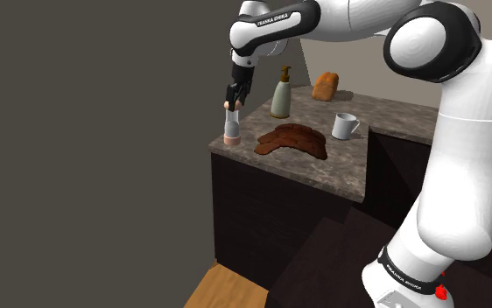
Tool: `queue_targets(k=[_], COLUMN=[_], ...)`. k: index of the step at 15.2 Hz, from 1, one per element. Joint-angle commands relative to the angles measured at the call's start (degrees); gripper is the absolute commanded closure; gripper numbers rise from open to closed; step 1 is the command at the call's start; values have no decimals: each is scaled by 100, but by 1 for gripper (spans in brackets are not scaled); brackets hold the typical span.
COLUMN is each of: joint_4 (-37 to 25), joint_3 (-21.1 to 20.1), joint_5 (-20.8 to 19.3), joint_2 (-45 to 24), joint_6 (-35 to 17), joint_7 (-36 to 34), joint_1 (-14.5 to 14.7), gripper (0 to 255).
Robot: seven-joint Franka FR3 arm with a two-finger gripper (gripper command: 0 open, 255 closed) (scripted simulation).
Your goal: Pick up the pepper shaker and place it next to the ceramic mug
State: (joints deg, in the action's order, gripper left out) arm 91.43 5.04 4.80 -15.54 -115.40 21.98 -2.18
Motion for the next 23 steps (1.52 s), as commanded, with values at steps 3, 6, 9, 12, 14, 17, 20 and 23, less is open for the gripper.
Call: queue_targets(k=[3,6,9,12,14,17,20,23], joint_4=[9,4,-130,-346,-498,-742,-1006,-1294], joint_3=[0,0,2,5,6,9,11,13], joint_5=[0,0,-6,-13,-17,-21,-23,-23], joint_2=[1,-3,14,25,26,17,-6,-45], joint_6=[-3,-3,148,374,527,762,1003,1252], joint_7=[1,1,-10,-24,-33,-45,-58,-69], joint_1=[-1,0,-2,-5,-7,-12,-18,-25], gripper=[255,255,255,255,255,255,255,255])
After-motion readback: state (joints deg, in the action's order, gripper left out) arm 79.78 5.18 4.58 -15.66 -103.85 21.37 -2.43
